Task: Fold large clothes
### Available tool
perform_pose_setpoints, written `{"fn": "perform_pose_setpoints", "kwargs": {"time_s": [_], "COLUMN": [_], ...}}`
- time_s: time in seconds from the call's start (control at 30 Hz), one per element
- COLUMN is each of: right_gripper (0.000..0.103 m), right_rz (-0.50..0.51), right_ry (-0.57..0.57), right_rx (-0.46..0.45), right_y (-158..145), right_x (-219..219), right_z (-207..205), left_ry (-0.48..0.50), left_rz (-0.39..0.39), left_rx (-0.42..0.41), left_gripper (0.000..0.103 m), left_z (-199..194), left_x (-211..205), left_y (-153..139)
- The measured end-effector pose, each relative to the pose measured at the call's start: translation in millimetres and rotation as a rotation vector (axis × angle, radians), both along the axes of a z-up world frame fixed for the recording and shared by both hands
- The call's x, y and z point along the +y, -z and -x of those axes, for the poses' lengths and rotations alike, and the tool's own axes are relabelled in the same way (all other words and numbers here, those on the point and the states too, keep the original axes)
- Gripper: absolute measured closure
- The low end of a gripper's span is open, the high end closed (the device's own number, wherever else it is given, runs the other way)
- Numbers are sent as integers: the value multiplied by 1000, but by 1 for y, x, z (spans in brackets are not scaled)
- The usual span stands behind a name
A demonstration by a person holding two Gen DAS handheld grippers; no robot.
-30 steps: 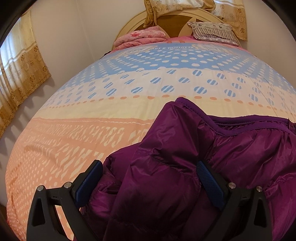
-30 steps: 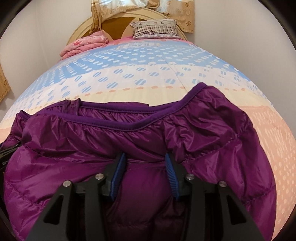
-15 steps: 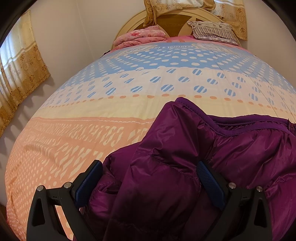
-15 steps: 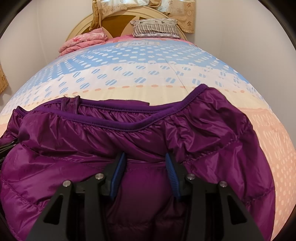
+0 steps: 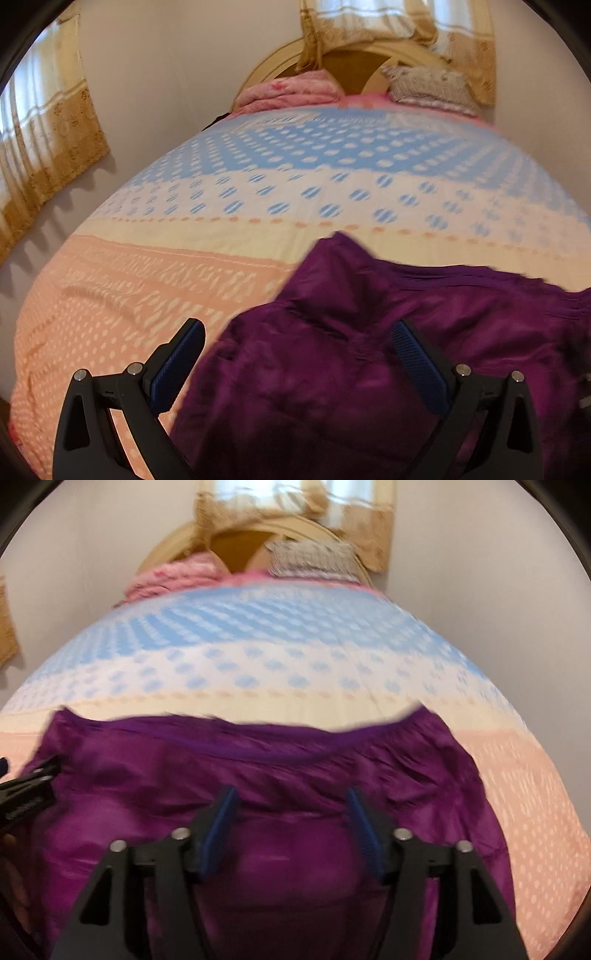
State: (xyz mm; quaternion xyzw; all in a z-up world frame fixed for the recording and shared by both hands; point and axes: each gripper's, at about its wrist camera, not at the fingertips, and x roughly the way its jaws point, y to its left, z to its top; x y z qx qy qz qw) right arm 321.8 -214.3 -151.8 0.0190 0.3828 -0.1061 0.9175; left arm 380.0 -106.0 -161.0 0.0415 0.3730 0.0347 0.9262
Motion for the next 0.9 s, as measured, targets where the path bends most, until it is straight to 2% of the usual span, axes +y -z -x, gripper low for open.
{"fn": "perform_pose_setpoints", "kwargs": {"time_s": [0.13, 0.2, 0.3, 0.77, 0.9], "right_gripper": [36, 36, 34, 31, 30], "right_rz": [39, 2, 13, 38, 8], "right_ry": [-22, -14, -18, -12, -25], "right_rx": [37, 62, 53, 86, 95], "right_y": [17, 35, 43, 51, 39], "right_x": [17, 11, 7, 13, 11], "right_z": [-9, -11, -8, -14, -3], "left_ry": [25, 27, 34, 46, 43], "left_rz": [-107, -98, -100, -124, -128], "left_rx": [17, 23, 19, 27, 20], "left_gripper": [1, 1, 1, 1, 1], "left_z": [1, 2, 3, 0, 9], "left_x": [-20, -19, -20, -26, -22], "left_y": [21, 32, 34, 38, 31]}}
